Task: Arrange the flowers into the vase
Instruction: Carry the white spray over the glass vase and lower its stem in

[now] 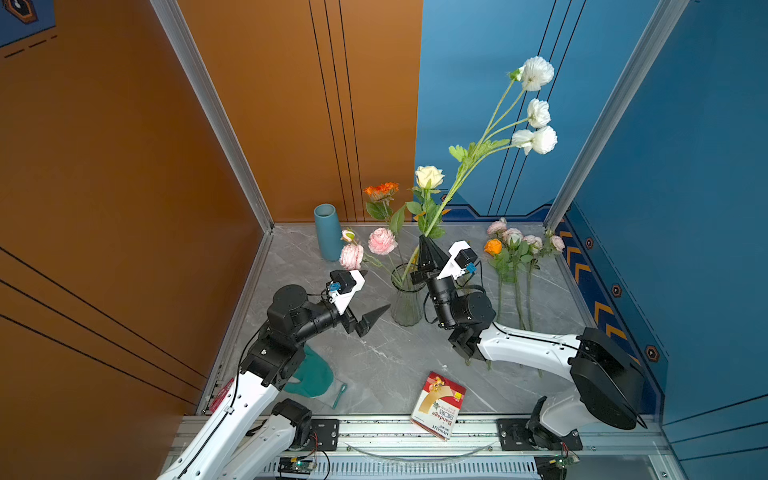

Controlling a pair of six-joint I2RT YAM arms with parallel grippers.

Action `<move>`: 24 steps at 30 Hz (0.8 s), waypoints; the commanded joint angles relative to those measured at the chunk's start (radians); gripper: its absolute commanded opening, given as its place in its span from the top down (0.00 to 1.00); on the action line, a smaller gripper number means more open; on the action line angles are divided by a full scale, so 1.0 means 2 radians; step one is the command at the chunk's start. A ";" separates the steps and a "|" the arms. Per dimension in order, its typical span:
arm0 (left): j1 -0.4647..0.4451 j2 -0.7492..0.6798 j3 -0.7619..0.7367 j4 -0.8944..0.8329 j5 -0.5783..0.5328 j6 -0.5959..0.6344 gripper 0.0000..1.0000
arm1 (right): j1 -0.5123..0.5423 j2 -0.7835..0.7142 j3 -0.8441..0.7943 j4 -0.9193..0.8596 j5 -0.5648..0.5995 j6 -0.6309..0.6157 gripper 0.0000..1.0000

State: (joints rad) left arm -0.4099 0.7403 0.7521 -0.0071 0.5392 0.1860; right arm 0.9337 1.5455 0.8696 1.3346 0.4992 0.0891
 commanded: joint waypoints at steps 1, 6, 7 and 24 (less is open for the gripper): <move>0.010 -0.002 -0.003 0.024 0.027 -0.019 0.02 | 0.007 0.007 0.001 0.042 0.033 0.002 1.00; 0.013 -0.001 -0.004 0.026 0.030 -0.022 0.02 | 0.015 0.013 -0.014 0.041 0.051 0.001 1.00; 0.013 -0.001 -0.004 0.025 0.031 -0.023 0.02 | 0.015 0.012 -0.018 0.041 0.055 0.003 1.00; 0.014 0.009 -0.002 0.026 0.040 -0.029 0.02 | 0.025 0.058 -0.041 0.042 0.076 0.047 1.00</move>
State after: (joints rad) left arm -0.3908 0.7547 0.7521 0.0193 0.5915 0.1406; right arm 0.9745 1.6394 0.7933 1.3903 0.6331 0.1509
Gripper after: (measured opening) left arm 0.979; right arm 0.062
